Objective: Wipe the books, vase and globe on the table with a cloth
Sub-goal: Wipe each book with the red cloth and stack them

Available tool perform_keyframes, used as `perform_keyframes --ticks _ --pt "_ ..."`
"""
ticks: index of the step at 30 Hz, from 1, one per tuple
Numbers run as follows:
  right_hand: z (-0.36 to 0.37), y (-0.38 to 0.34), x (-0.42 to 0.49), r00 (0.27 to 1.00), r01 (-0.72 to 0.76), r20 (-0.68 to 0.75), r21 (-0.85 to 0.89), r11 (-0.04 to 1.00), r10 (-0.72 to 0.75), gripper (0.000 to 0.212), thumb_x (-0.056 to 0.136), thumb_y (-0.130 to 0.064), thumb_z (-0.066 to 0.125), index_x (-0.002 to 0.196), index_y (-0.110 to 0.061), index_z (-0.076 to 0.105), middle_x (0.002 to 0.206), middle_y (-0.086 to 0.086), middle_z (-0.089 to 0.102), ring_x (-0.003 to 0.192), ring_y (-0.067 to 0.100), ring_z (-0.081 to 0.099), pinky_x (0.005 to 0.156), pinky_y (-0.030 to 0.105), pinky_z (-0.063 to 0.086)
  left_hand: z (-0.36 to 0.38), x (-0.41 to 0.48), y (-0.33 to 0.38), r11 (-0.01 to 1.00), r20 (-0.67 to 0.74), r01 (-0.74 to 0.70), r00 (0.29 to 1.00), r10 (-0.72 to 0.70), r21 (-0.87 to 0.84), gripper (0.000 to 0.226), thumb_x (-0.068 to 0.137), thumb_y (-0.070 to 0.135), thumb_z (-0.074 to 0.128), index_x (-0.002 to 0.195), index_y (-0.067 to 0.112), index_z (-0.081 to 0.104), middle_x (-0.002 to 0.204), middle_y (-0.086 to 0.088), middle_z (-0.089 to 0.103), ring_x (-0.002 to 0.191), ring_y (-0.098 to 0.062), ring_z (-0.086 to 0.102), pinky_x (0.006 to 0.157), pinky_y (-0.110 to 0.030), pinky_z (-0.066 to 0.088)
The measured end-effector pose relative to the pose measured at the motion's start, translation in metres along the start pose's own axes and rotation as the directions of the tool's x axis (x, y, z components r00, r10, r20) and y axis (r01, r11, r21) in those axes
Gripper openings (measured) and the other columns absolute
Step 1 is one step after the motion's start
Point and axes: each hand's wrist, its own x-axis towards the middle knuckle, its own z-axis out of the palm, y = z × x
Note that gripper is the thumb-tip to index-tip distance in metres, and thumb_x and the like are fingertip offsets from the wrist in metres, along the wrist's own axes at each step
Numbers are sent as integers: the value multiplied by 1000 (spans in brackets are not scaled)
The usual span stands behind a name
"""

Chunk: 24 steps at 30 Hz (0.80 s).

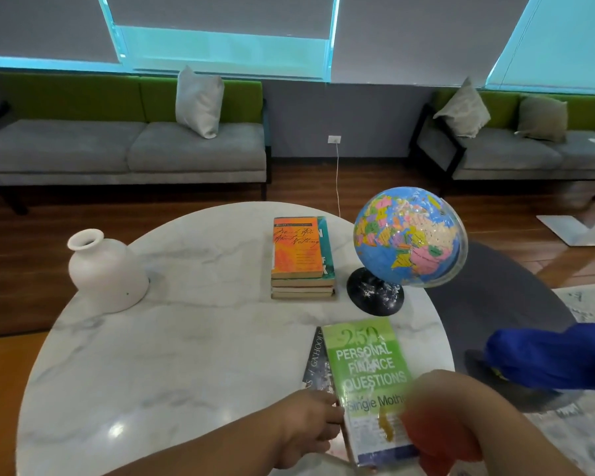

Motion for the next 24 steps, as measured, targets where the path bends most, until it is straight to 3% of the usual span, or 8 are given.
perform_keyframes --ticks 3,6,9,13,16,18,22,24 --pt "-1 -5 -6 999 22 -34 -4 1000 -22 20 85 -28 56 68 -18 54 104 6 67 77 16 53 55 19 38 2 1 2 999 14 1 1000 -1 -47 18 99 6 33 107 15 47 69 3 43 49 -7 35 47 -16 31" --pt "-7 -8 -11 997 62 -47 -26 998 -64 16 88 -24 53 72 -21 49 117 8 63 86 17 52 57 16 36 -1 0 0 995 -25 -11 1000 8 -103 11 96 9 45 98 18 53 71 1 40 53 -10 31 51 -19 27" --pt "-16 -7 -19 990 129 -64 46 991 -126 10 87 -24 56 79 -20 51 96 0 60 88 16 54 59 19 37 -5 -3 -3 990 -56 -51 997 44 -132 14 86 7 60 83 20 54 76 -4 46 61 -14 37 57 -21 31" --pt "-24 -8 -27 973 230 -36 244 942 -228 16 78 -20 67 70 -12 56 69 -3 56 64 10 49 52 20 35 -9 -11 -1 990 -148 -76 987 58 -117 22 85 3 66 106 8 63 98 -15 69 79 -23 63 65 -26 49" --pt "-27 -14 -36 952 288 -44 457 842 -302 16 71 -13 71 84 -4 66 70 3 62 63 11 54 56 21 40 -19 -24 -3 984 -290 -162 947 134 -72 28 87 2 63 113 3 56 89 -14 64 68 -18 61 57 -24 47" --pt "-31 -24 -42 931 307 -22 589 748 -365 11 72 -8 70 82 -8 67 68 5 62 60 12 54 54 21 42 -32 -32 -10 979 -342 -190 927 156 -69 56 72 12 69 124 6 49 98 -14 64 77 -19 62 63 -25 50" --pt "-35 -58 -51 878 350 -28 718 601 -478 12 75 1 67 86 -5 67 75 11 66 65 16 58 57 23 46 -55 -56 -23 967 -122 -202 975 184 -158 65 67 25 77 127 9 57 120 -15 67 102 -27 65 88 -35 52" --pt "-30 -80 -50 869 314 -10 783 536 -494 14 80 8 61 87 -2 68 84 17 70 72 24 64 65 28 53 -64 -67 -29 943 -111 -266 963 248 -199 60 71 19 75 127 14 56 122 -14 66 105 -30 65 87 -42 55"
